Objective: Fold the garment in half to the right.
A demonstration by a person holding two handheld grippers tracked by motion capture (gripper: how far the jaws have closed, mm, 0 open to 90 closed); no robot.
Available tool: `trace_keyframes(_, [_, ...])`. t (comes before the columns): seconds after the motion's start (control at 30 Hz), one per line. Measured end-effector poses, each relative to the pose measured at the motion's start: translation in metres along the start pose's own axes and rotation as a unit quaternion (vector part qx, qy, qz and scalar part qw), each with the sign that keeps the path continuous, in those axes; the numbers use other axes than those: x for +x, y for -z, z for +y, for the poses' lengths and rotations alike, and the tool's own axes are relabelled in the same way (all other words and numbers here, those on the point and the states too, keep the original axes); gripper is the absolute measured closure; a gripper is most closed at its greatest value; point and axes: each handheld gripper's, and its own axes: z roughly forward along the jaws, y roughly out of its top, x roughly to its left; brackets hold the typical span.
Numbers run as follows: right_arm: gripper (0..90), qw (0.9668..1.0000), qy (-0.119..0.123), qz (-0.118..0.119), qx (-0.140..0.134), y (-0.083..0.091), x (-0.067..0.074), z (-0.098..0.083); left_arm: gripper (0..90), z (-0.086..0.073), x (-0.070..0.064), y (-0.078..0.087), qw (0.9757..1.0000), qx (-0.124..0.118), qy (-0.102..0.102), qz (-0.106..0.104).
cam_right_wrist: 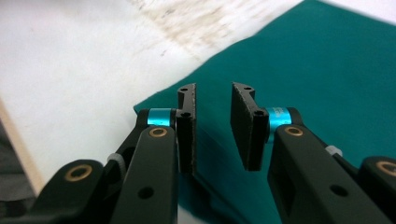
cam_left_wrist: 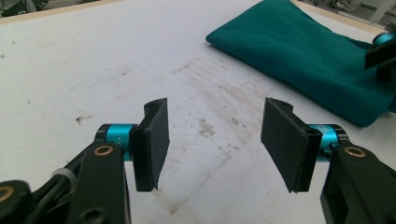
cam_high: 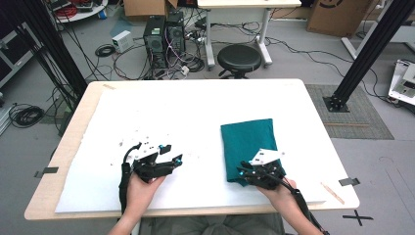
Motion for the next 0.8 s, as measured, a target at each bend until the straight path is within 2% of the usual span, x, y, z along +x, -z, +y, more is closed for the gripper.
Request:
trace_keyframes(0.07, [71.2,0.9998,-0.007,-0.017,-0.005,0.01,-0.007,-0.004,41.7,-0.002,-0.001,0.004,1.0,-0.003,-0.001,0.003])
trace_keyframes(0.13, [70.2,0.9986,-0.032,-0.042,-0.005,0.02,-0.019,-0.014,41.5,-0.003,0.0,0.007,1.0,-0.002,-0.003,0.003])
trace_keyframes(0.2, [70.0,0.9969,-0.055,-0.056,0.001,0.022,-0.031,-0.025,41.5,-0.004,0.0,0.01,0.9999,-0.006,0.0,0.009])
trace_keyframes(0.27, [70.0,0.9955,-0.065,-0.062,0.03,0.017,-0.039,-0.037,41.5,-0.005,0.001,0.011,0.9999,-0.007,0.0,0.013])
trace_keyframes(0.3, [69.9,0.9946,-0.074,-0.058,0.045,0.013,-0.043,-0.042,41.5,-0.006,0.002,0.012,0.9998,-0.005,0.001,0.017])
trace_keyframes(0.33, [69.4,0.9945,-0.076,-0.053,0.048,0.012,-0.046,-0.046,41.5,-0.007,0.003,0.012,0.9998,-0.004,0.002,0.018])
trace_keyframes(0.43, [68.1,0.9941,-0.085,-0.059,0.032,0.02,-0.049,-0.045,41.4,-0.009,0.006,0.012,0.9997,-0.001,0.004,0.022])
trace_keyframes(0.57, [64.9,0.9918,-0.093,-0.088,-0.004,0.033,-0.061,-0.038,41.1,-0.011,0.009,0.012,0.9995,0.0,0.007,0.03])
trace_keyframes(0.67, [55.5,0.9882,-0.111,-0.104,-0.02,0.035,-0.076,-0.036,40.1,-0.012,0.014,0.015,0.9993,-0.003,0.005,0.036])
trace_keyframes(0.8, [42.6,0.9832,-0.141,-0.1,-0.059,0.039,-0.096,-0.026,35.9,-0.013,0.023,0.023,0.9985,-0.016,0.001,0.053])
